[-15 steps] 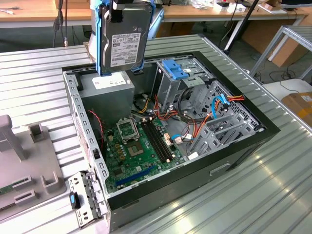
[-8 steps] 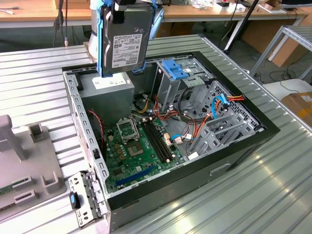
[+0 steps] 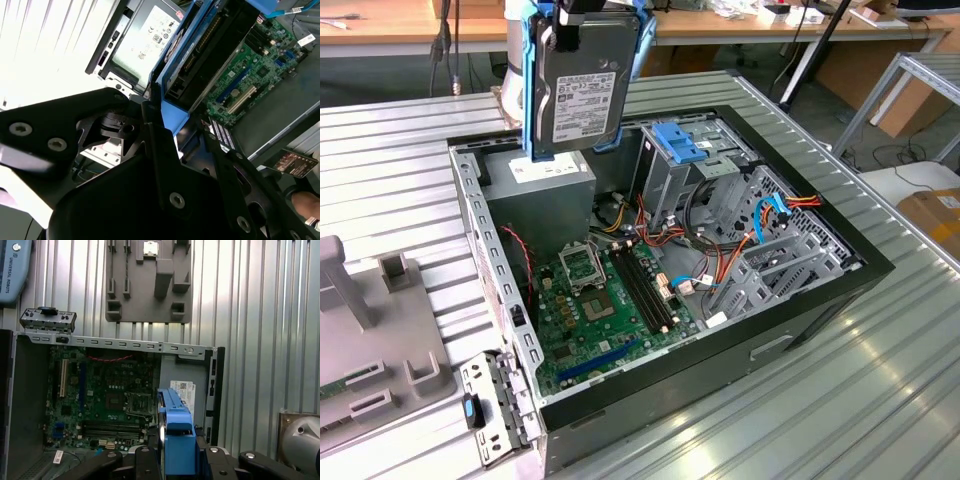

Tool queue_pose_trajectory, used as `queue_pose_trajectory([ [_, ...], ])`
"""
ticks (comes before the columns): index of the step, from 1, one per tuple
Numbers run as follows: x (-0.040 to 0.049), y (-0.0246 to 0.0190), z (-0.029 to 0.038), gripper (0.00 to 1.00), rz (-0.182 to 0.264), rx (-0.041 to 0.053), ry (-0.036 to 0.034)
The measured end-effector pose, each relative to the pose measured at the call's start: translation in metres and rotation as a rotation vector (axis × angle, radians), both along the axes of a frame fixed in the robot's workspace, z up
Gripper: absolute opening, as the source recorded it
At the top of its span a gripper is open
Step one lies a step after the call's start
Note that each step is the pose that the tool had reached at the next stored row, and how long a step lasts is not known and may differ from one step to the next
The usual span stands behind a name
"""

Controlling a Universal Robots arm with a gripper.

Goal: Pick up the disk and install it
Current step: 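Pick up the disk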

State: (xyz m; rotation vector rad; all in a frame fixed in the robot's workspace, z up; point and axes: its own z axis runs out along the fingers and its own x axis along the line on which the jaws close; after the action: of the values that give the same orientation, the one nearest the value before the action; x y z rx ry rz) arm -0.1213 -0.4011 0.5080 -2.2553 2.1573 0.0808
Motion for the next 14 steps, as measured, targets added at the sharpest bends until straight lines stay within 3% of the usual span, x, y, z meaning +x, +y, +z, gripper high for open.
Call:
queue_pose_trajectory([
  [7, 0.0011, -0.0038, 0.0000, 0.36, 0.000, 0.0000, 0.0000],
  [10, 0.0025, -0.0089, 0.0000, 0.36, 0.000, 0.0001, 0.0000],
  [14, 0.0052, -0.0198, 0.0000, 0.36, 0.000, 0.0000, 0.0000],
])
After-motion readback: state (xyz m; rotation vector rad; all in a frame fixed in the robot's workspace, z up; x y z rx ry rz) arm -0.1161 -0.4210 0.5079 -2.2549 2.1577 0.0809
